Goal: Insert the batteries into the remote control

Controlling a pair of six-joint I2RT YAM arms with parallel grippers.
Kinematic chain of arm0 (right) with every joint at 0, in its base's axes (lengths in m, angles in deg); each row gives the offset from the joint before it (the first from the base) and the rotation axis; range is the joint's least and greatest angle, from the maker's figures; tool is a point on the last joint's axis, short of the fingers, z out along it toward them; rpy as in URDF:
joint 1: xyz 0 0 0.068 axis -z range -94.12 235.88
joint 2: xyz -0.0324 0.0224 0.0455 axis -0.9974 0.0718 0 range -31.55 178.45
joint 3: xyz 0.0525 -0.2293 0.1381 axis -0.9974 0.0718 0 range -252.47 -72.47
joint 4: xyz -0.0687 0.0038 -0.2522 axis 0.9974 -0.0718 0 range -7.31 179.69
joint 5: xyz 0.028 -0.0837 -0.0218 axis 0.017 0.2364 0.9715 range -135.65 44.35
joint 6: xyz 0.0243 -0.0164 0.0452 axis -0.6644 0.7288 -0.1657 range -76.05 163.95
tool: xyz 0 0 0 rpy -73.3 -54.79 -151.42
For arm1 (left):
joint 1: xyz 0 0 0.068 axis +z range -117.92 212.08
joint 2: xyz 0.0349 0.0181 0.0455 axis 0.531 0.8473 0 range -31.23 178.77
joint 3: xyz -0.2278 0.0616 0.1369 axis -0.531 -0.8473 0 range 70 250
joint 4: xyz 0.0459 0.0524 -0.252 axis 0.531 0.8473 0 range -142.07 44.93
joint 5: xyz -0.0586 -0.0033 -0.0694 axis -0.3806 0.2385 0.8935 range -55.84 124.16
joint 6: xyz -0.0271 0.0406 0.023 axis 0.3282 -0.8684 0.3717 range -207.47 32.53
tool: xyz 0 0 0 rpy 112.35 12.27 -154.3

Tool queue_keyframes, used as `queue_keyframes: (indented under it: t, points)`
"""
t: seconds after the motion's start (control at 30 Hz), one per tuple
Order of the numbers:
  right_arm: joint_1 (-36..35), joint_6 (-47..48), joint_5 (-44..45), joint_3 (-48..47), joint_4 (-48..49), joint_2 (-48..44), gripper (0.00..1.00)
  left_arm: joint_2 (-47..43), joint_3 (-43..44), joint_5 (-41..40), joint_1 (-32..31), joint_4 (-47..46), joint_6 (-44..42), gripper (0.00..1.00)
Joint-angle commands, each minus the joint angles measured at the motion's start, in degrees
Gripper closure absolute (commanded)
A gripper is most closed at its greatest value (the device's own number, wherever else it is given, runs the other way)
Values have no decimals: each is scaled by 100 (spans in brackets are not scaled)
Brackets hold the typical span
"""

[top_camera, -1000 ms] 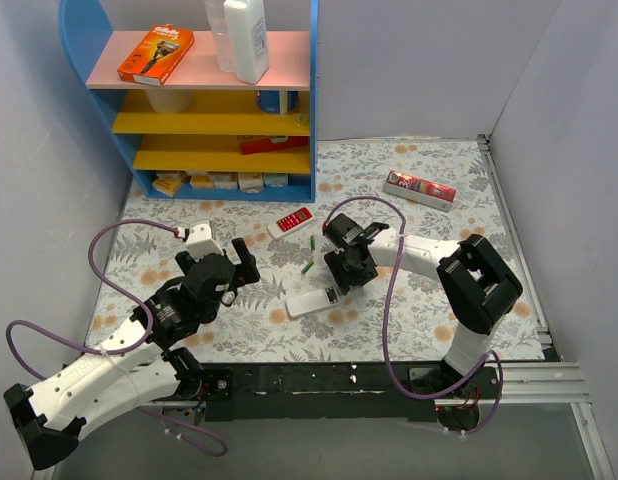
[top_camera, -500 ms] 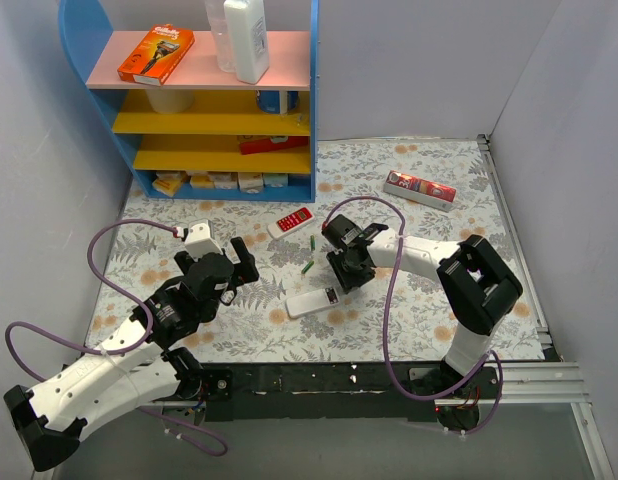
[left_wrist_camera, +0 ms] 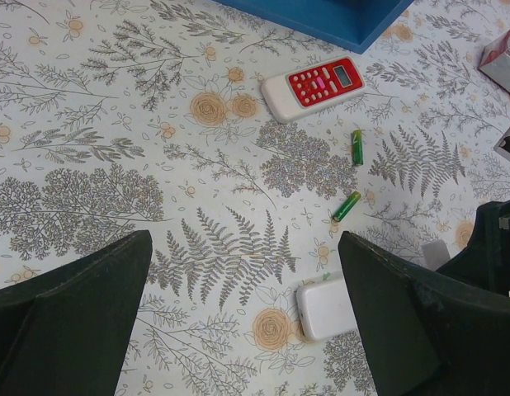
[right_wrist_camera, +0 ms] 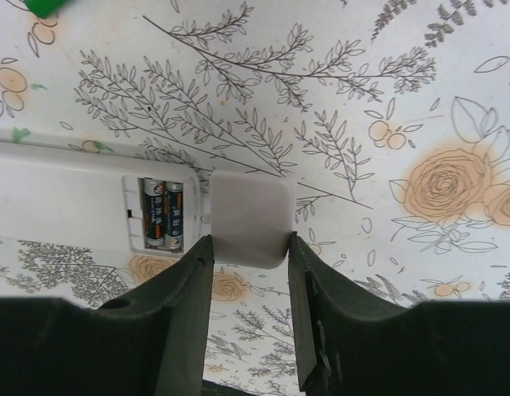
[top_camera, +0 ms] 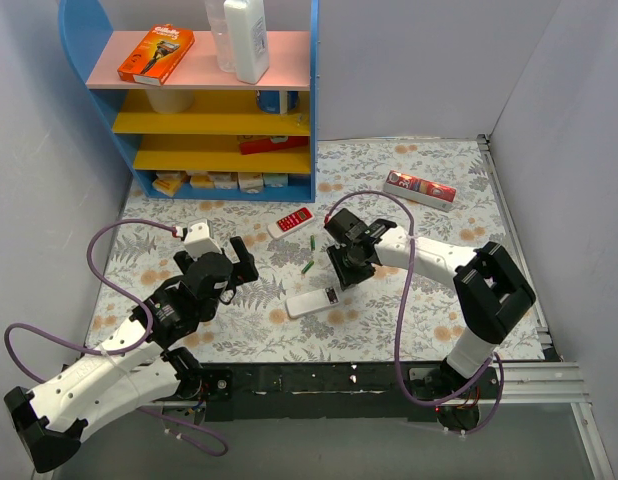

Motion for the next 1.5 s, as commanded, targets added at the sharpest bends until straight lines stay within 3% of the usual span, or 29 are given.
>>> queue_keyframes:
  t: [0.0,0.27,0.63,1.07,1.47]
  points:
    - [-106,-410,-322,-141,-75,-113,61,-30,-77,-11,49,-31,-57,2]
    - [-274,-657,-507,-79,48,-25,61,136,-59,806,49,-92,662,2]
    - [-397,-789,-446,-35,118,116,61,919,-1033,2344,49,-1217,1648,6]
    - [-493,-763,-393,-18,153,239,61,1630,-1615,2960,49,-2333,1886,18]
    - [-502,-763,-367,0,180,335,61,1965,-1711,3145,49,-2624,1912,27]
